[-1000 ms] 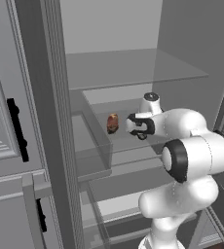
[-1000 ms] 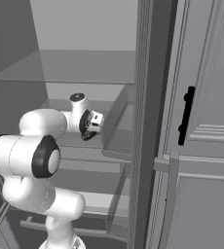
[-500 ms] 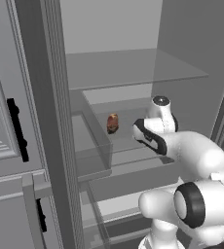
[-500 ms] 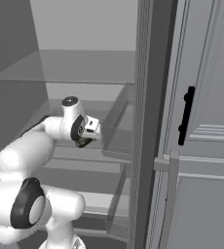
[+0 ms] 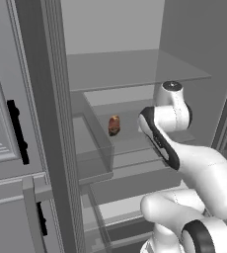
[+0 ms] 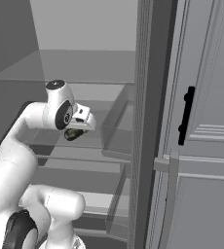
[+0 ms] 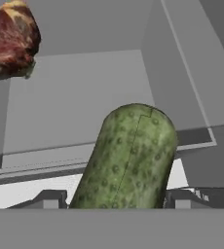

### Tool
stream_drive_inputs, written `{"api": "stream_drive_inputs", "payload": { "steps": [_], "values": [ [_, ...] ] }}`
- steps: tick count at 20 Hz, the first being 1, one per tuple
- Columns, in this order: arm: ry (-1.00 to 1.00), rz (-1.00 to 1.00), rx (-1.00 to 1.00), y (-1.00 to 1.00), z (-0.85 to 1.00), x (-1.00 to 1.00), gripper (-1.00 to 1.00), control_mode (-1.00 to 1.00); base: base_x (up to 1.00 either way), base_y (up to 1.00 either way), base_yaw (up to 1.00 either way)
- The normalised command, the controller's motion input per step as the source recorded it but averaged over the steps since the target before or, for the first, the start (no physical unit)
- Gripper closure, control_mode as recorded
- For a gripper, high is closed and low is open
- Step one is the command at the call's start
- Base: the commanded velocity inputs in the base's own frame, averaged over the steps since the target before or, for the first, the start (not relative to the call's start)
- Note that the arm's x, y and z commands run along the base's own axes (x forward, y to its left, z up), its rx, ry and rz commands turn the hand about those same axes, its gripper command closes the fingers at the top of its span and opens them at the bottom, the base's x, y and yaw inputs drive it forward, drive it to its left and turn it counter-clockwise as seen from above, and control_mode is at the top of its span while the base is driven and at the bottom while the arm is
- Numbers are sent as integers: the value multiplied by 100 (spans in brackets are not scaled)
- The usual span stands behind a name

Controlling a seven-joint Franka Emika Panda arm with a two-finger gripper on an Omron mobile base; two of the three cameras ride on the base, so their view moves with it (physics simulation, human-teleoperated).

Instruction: Place one cucumber and one steak in each tupperware on the nearby counter, to pack two identical lunches.

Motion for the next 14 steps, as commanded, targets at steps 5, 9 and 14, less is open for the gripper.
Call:
{"api": "stream_drive_inputs", "payload": {
  "steps": [5, 9, 14],
  "values": [
    [0, 0, 1, 18, 44, -91, 100, -100, 0, 0, 0],
    [0, 5, 2, 11, 12, -88, 100, -100, 0, 0, 0],
    [0, 17, 0, 0, 10, -89, 100, -100, 0, 0, 0]
  ]
}}
